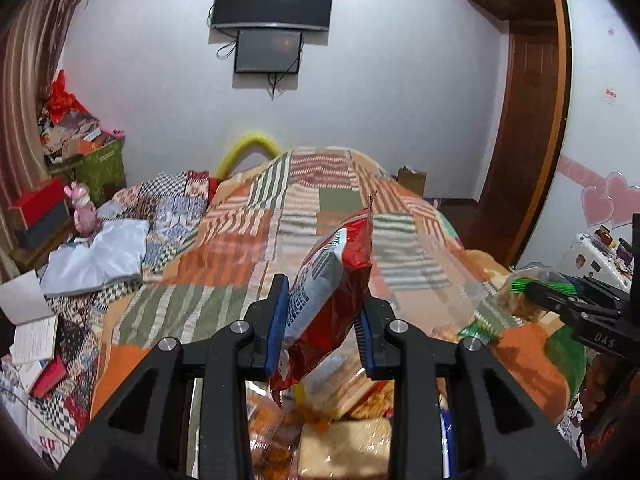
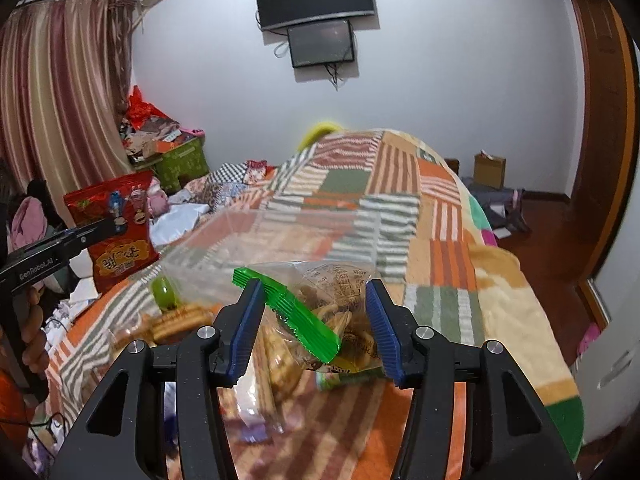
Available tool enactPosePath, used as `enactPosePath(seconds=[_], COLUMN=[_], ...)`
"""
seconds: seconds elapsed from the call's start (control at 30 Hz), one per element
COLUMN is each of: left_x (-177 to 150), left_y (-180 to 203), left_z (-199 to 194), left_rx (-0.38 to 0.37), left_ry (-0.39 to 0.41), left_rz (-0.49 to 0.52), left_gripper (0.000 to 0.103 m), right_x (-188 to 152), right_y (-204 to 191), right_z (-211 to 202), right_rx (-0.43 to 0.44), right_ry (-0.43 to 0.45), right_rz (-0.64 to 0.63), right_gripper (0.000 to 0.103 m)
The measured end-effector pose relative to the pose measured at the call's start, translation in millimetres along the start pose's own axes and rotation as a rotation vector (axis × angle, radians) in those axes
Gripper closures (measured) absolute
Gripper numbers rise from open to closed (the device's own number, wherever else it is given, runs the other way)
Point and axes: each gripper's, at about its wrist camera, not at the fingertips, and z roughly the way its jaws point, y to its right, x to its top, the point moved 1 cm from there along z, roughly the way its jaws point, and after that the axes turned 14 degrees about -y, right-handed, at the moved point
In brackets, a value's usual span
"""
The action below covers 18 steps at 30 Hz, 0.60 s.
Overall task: Organize snacks
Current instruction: 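Carry both bags into the clear box and open both tools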
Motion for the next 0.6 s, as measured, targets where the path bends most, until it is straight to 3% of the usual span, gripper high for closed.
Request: enactPosePath(seconds=[0.3,0.6], left_x=[31,50], left_y=[0,4], left_z=[28,75], left_rx=[-0.017,-0.008], left_ry=[0.000,-0.055], left_rz=[-0.017,0.008], left_gripper=[0.072,0.072], right_x=[34,57], right_y=[-11,-15], right_z=[12,47], right_rx=[0.020,0.035], right_ry=[0.044,0.008], right_rz=[-0.036,-0.060], right_gripper=[0.054,0.054])
